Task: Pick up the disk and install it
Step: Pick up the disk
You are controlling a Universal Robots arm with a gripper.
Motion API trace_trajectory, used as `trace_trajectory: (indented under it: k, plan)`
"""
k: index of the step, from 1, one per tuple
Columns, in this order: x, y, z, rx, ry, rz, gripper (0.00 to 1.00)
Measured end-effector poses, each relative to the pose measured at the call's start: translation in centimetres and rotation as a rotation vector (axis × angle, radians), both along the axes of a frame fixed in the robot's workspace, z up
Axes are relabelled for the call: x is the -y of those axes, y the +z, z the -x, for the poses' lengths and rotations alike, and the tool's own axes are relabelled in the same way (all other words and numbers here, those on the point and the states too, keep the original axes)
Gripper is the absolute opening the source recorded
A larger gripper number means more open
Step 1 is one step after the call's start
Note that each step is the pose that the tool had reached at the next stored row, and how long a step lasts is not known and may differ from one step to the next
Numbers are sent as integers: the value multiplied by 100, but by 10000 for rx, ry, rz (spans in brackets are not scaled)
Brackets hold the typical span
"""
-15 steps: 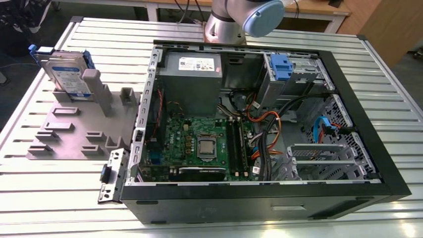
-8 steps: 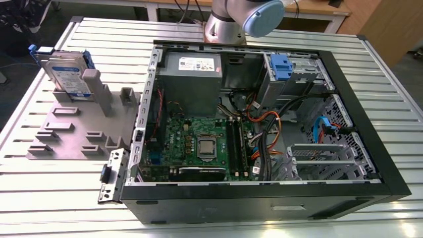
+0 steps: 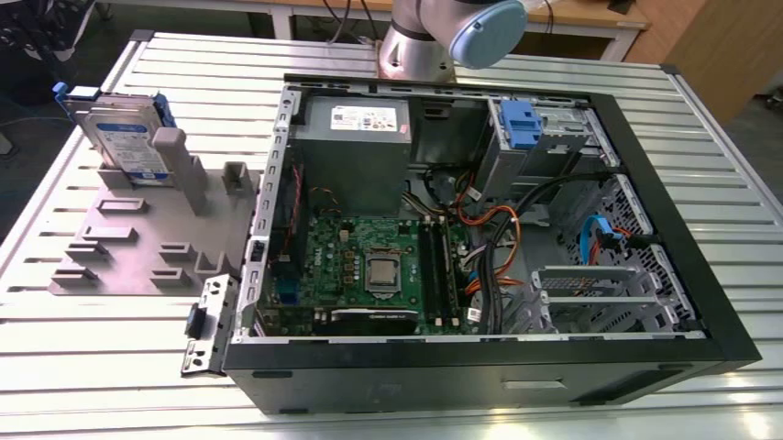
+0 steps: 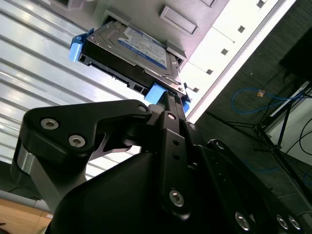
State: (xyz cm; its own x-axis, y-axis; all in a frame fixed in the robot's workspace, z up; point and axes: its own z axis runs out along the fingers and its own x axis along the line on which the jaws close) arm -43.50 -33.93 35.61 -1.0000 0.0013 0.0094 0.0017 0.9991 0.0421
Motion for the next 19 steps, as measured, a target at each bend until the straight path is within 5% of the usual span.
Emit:
trace_trajectory:
  k: [19]
  plan:
    - [0, 1, 0, -1, 708, 0, 11]
